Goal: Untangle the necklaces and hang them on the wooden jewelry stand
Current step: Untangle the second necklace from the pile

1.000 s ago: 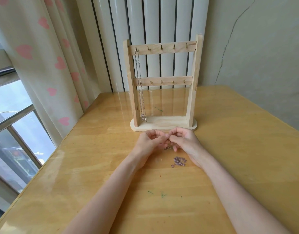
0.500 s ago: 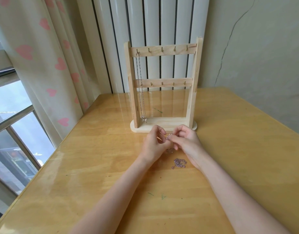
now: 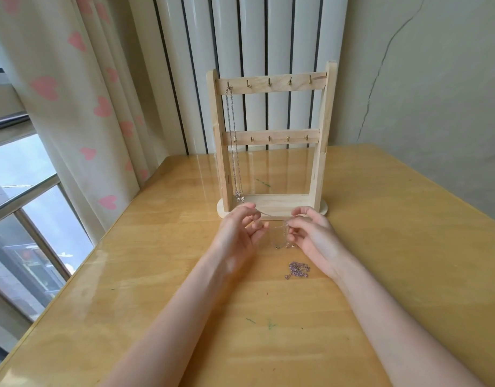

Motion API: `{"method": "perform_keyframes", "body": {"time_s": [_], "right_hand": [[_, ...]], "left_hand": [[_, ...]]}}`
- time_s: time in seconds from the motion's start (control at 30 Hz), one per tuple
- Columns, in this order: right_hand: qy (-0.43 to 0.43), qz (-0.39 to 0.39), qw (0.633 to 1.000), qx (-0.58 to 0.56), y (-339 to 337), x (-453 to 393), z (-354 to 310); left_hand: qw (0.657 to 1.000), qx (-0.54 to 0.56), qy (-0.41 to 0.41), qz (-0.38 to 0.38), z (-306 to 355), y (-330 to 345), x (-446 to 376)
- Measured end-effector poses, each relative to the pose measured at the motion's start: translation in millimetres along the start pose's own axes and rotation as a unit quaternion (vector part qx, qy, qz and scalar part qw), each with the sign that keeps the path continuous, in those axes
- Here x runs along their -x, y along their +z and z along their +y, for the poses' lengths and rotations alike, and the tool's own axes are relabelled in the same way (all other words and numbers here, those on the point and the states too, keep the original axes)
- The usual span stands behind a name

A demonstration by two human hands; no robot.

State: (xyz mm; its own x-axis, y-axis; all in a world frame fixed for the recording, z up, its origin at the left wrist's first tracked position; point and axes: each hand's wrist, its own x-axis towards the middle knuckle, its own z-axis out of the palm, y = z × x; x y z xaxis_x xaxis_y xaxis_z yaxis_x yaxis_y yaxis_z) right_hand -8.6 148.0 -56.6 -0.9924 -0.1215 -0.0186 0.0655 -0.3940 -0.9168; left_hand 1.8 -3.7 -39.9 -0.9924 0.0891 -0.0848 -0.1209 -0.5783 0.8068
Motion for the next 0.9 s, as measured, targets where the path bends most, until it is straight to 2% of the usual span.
{"method": "perform_keyframes", "body": {"time_s": [0.07, 0.17, 0.27, 0.4, 0.57, 0.7, 0.8, 0.9], "right_hand": [[0.005, 0.006, 0.999, -0.042, -2, 0, -1], [0.008, -0.004, 0.998, -0.067, -5, 0, 0], [0.015, -0.034, 0.997, -0.066, -2, 2, 0], [0.01, -0.047, 0.998, -0.039, 2, 2, 1], [-0.007, -0.045, 0.998, 0.046, 3, 3, 2], [-0.022, -0.044, 0.992, 0.117, 4, 2, 4], [-0.031, -0.044, 0.978, 0.204, 7, 3, 5], [-0.034, -0.032, 0.974, 0.22, 9, 3, 6]], "left_hand": [[0.994, -0.111, 0.019, -0.01, -4, 1, 2], [0.946, -0.318, 0.051, -0.037, -15, 1, 3], [0.922, -0.383, 0.063, -0.014, -19, 4, 1], [0.924, -0.379, 0.056, 0.024, -17, 5, 1], [0.933, -0.359, 0.032, -0.005, -13, 7, 6], [0.944, -0.329, -0.03, -0.019, -8, 7, 7], [0.974, -0.221, -0.045, -0.021, -4, 1, 3], [0.995, -0.088, -0.036, -0.017, 0, -8, 0]]}}
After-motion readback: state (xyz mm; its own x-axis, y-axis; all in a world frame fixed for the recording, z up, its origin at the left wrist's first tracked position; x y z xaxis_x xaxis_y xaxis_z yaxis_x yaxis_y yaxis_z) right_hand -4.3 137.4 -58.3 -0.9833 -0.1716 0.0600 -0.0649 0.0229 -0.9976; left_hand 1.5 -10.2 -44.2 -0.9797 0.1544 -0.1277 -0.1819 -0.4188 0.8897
